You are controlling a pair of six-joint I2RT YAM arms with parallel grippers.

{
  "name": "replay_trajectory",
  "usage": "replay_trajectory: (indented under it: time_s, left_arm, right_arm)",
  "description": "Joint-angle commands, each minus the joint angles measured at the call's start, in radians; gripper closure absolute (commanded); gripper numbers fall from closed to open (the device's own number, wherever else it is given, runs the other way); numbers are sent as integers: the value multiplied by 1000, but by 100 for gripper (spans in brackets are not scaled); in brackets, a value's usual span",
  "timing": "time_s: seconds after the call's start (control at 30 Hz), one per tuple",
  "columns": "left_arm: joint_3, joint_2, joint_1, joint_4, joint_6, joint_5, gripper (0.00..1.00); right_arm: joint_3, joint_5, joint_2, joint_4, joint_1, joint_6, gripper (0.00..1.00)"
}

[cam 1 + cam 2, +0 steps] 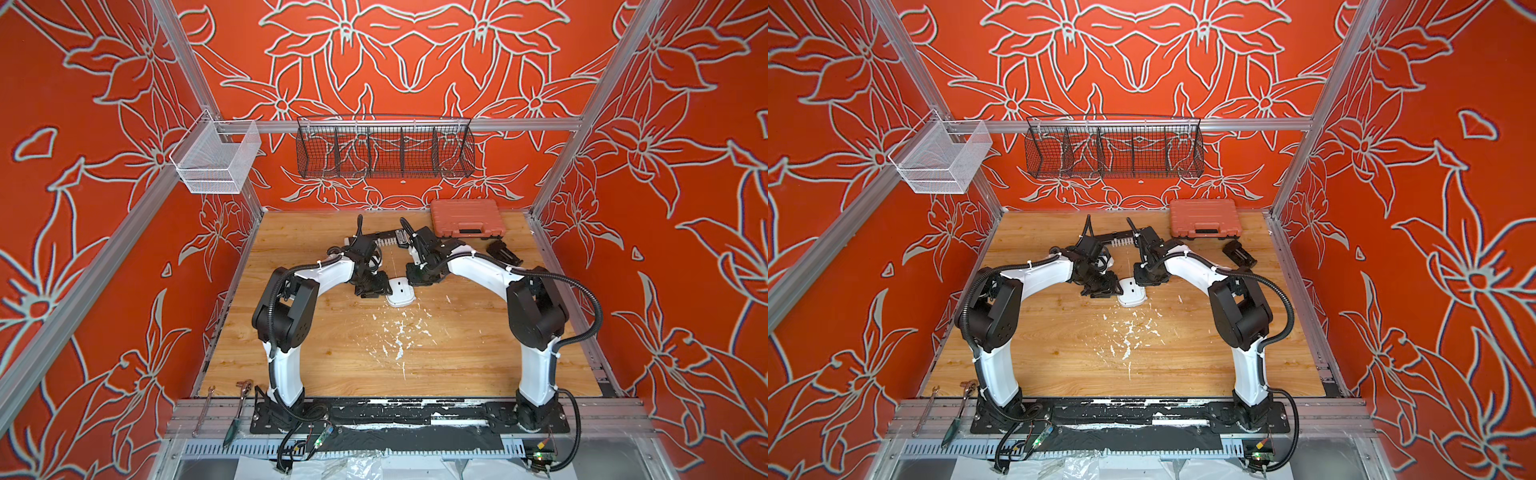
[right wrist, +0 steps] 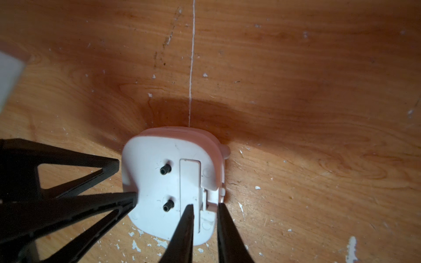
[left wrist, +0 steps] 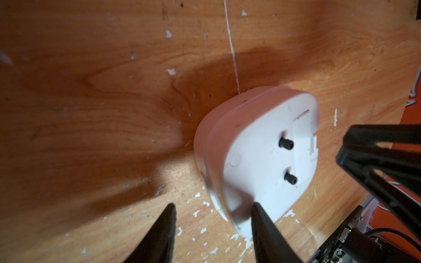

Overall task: Insert the battery into the alarm
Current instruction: Install the cover on the alarm.

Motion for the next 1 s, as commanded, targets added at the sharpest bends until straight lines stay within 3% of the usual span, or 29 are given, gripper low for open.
replay_trajectory:
  time_s: [0.0, 0.53, 0.73, 0.97]
  left_arm:
    - [-18, 39, 1, -75, 16, -46, 49]
    - [-14, 34, 1, -83, 17, -52, 49]
    - [-28, -25, 1, -57, 10, -26, 49]
    - [-30, -133, 9, -15, -10, 28, 46]
  right_arm:
    - [-20, 3, 33, -21, -6, -6, 79]
    - [-61, 21, 23, 4, -6, -6, 78]
    - [-61, 65, -79, 19, 2, -40, 66]
    - [-97, 81, -117, 27, 28, -46, 42]
